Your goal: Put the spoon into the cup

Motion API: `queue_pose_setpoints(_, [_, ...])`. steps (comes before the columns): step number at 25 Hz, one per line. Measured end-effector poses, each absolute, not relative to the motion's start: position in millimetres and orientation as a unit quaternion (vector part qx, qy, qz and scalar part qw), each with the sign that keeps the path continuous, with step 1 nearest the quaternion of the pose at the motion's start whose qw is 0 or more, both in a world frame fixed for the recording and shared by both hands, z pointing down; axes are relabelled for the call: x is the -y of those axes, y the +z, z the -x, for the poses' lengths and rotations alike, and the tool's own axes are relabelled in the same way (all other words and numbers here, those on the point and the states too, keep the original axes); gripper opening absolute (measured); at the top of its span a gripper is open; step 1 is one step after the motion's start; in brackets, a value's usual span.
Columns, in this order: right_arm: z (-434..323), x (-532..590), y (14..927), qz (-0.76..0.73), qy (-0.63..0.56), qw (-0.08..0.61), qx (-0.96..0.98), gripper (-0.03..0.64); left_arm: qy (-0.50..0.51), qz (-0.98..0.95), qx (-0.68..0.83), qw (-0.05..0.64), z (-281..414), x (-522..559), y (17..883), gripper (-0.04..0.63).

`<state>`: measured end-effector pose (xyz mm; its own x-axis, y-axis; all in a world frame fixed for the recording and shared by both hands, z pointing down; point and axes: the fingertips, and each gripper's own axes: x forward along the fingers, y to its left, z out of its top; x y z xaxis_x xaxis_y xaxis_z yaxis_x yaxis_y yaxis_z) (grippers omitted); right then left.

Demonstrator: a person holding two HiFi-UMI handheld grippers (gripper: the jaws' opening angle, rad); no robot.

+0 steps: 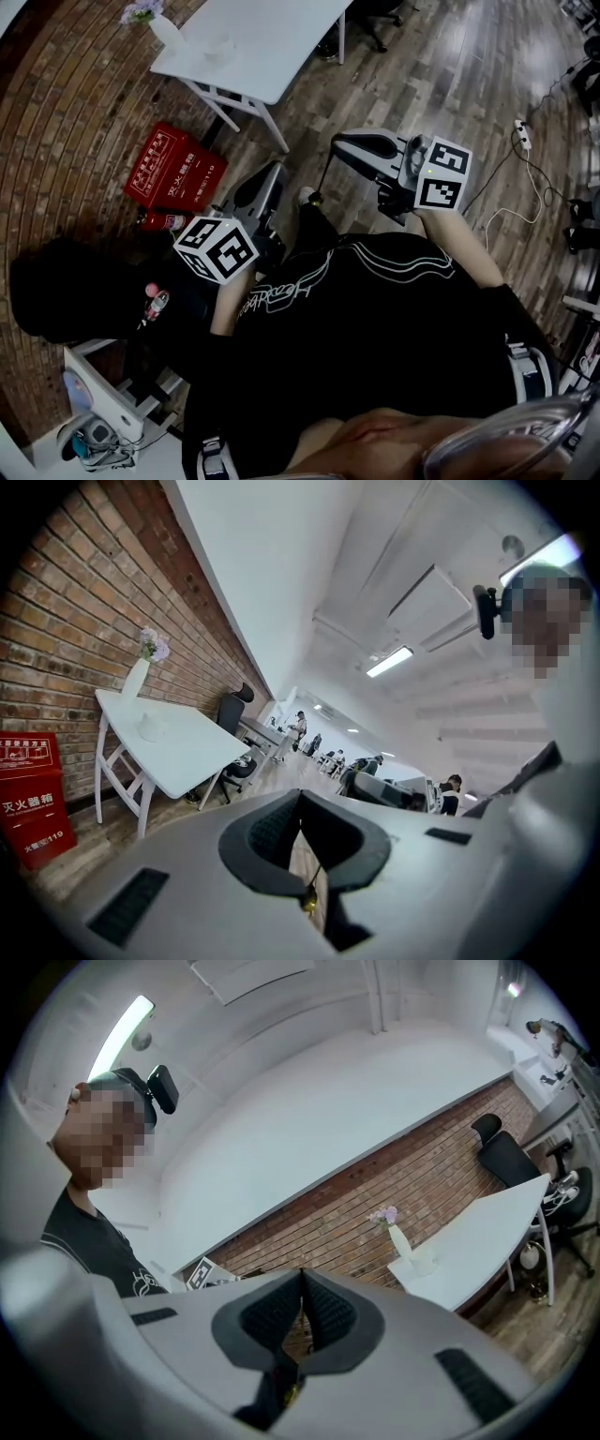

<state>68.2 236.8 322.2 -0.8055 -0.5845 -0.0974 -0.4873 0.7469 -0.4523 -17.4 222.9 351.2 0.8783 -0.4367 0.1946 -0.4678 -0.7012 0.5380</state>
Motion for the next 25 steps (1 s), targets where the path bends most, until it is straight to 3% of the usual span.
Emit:
queue_pose_setpoints(17, [-63.8, 42.3, 325.4, 0.309, -0.255, 0.135, -0.906, 0.0, 0.042, -0.907, 0.263, 0.327, 42.1, 50.1, 354.8, 0.003])
queue_pose_setpoints(25, [-50.7, 142.6, 337.8, 0.32, -0.254, 0.109, -0.906, 0.0, 0.034, -0.895, 0.285, 0.342, 70.9, 142.0, 367.1, 0.003])
